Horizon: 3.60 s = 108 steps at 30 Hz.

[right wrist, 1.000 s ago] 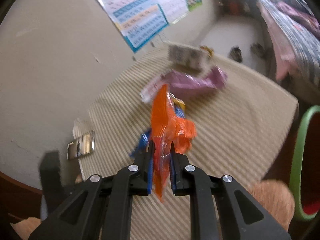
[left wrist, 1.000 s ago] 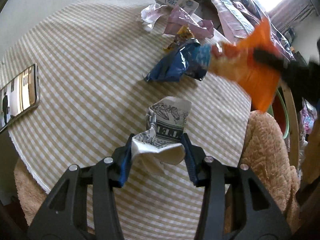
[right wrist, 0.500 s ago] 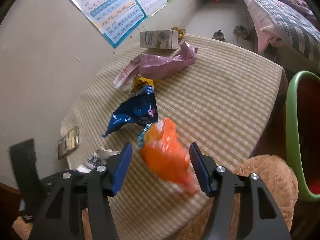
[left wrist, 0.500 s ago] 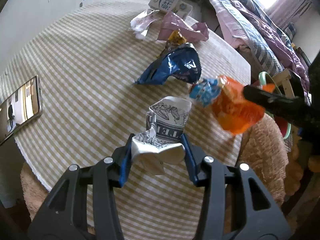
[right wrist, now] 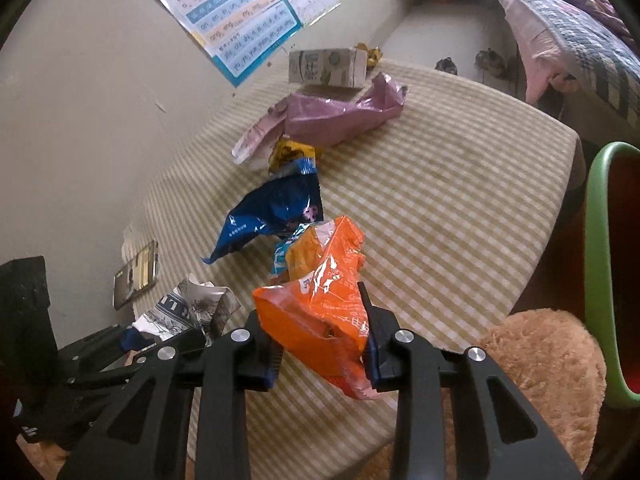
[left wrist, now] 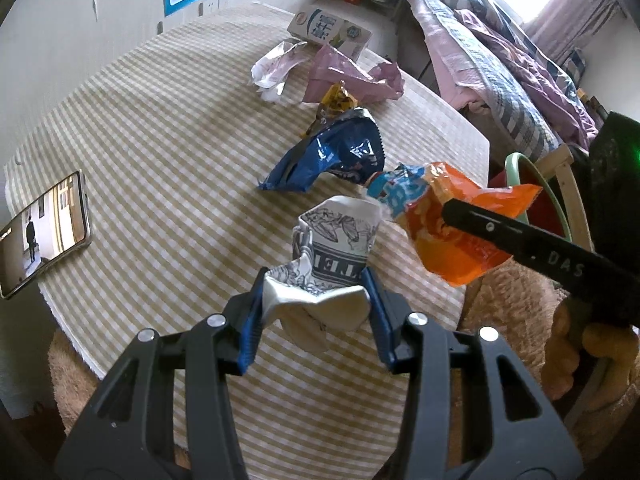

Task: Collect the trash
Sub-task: 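Carry the white paper and orange bag over the red bin with both tools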

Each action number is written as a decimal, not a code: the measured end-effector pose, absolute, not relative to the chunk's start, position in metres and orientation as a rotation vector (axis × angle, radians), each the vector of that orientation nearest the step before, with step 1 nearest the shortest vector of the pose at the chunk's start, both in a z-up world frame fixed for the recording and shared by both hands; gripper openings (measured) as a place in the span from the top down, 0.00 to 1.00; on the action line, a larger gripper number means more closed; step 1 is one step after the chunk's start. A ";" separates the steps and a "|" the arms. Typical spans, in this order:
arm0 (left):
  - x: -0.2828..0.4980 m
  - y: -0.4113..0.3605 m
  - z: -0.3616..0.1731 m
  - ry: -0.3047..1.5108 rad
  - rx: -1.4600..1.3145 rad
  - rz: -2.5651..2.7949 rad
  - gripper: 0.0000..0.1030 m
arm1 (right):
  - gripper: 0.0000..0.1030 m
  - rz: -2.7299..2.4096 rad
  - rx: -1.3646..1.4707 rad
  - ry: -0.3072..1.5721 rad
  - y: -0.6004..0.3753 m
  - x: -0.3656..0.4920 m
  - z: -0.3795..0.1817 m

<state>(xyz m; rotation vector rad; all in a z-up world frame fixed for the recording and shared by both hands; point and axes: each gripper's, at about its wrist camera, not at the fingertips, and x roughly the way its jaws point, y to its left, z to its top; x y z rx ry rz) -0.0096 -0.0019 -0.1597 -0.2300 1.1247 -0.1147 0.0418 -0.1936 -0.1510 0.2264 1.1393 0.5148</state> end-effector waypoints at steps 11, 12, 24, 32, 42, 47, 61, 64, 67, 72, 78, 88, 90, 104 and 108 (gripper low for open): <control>-0.009 -0.010 -0.148 1.098 -0.224 -0.129 0.57 | 0.70 0.480 0.288 1.106 -0.214 0.036 -0.138; -0.010 -0.011 -0.147 1.096 -0.222 -0.132 0.57 | 0.70 0.478 0.289 1.100 -0.214 0.036 -0.136; 0.011 -0.040 -0.127 1.053 -0.217 -0.193 0.57 | 0.70 0.425 0.303 1.037 -0.237 0.033 -0.120; 0.019 -0.050 -0.120 1.037 -0.211 -0.206 0.57 | 0.70 0.385 0.345 1.048 -0.255 0.033 -0.126; 0.020 -0.055 -0.122 1.041 -0.207 -0.212 0.57 | 0.70 0.367 0.375 1.037 -0.265 0.035 -0.122; 0.024 -0.063 -0.119 1.033 -0.206 -0.231 0.57 | 0.70 0.349 0.383 1.021 -0.274 0.033 -0.118; 0.027 -0.073 -0.115 1.027 -0.201 -0.249 0.57 | 0.70 0.351 0.411 0.996 -0.284 0.028 -0.107; 0.027 -0.075 -0.114 1.025 -0.201 -0.250 0.57 | 0.70 0.350 0.419 0.982 -0.287 0.028 -0.103; 0.028 -0.079 -0.112 1.022 -0.199 -0.258 0.57 | 0.70 0.341 0.428 0.970 -0.293 0.029 -0.099; 0.032 -0.091 -0.106 1.014 -0.186 -0.283 0.57 | 0.70 0.314 0.450 0.956 -0.308 0.028 -0.097; 0.038 -0.114 -0.101 1.008 -0.162 -0.326 0.57 | 0.70 0.266 0.484 0.948 -0.333 0.026 -0.100; 0.046 -0.157 -0.099 1.016 -0.115 -0.403 0.57 | 0.70 0.150 0.545 0.933 -0.385 0.017 -0.109; 0.046 -0.166 -0.098 1.015 -0.107 -0.419 0.57 | 0.70 0.130 0.556 0.932 -0.394 0.015 -0.111; 0.047 -0.221 -0.101 1.032 -0.037 -0.527 0.57 | 0.70 0.046 0.601 0.917 -0.431 0.004 -0.118; 0.047 -0.232 -0.107 1.049 -0.014 -0.547 0.57 | 0.70 0.013 0.610 0.914 -0.442 0.003 -0.119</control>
